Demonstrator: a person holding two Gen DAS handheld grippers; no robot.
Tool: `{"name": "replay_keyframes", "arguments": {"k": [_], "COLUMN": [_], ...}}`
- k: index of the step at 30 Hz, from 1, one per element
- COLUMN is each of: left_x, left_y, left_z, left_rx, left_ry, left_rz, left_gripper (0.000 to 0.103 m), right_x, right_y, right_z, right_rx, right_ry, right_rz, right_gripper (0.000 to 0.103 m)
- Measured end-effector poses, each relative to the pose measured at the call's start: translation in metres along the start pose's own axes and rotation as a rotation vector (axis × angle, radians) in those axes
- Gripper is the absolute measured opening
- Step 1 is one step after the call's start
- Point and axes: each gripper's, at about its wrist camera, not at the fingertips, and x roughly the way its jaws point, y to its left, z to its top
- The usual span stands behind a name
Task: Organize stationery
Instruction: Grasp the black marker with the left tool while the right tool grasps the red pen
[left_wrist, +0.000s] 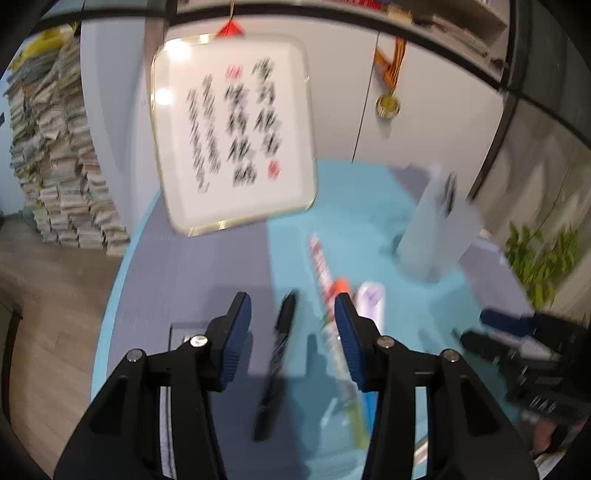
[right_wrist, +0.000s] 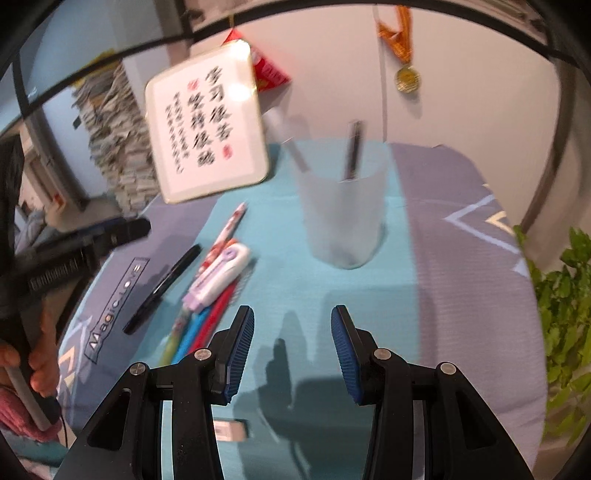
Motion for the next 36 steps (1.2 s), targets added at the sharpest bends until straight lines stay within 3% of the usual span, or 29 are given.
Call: {"name": "replay_keyframes", "arguments": {"k": [7, 11, 20, 23, 28, 33, 36], "left_x": [0.032, 0.038, 0.034, 0.03, 0.023, 0.016, 0.01], "left_y": [0.009, 0.012, 0.013, 0.014, 0.008, 0.003, -0.001], "left_z": [-0.024, -0.033, -0.038, -0.041, -0.047, -0.055, -0.061], "left_rx": [0.066, 0.068, 0.053, 0.033, 0.042, 0.048, 0.064], "left_ry": [0.105, 0.129, 0.122, 0.13, 0.141, 0.15, 0.158], "left_rz": [0.01, -0.018, -0.024, -0.04, -0.039, -0.042, -0.051], "left_gripper": [0.032, 0.014, 0.009, 0.009, 0.009, 0.009, 0.009], "right_x": [0.029, 0.036, 0.059, 0.06, 0.059, 0.051, 0.045], "right_y": [0.035, 0.042, 0.052, 0.051, 0.052, 0.032, 0.016], "right_z": [0.002, 0.004, 0.002, 0.002, -0.001, -0.004, -0.007], "right_rx": [-0.044, -0.054, -0.056, -0.049, -0.063, -0.008, 0.044], "right_ry": [0.109, 0.133, 0.226, 0.218, 0.216, 0.208, 0.208], "right_rz": [0.028, 0.039, 0.055, 0.054, -0.009, -0.141, -0.158], "right_gripper": [0.044, 0.044, 0.044, 0.044, 0.044, 0.044, 0.044]}}
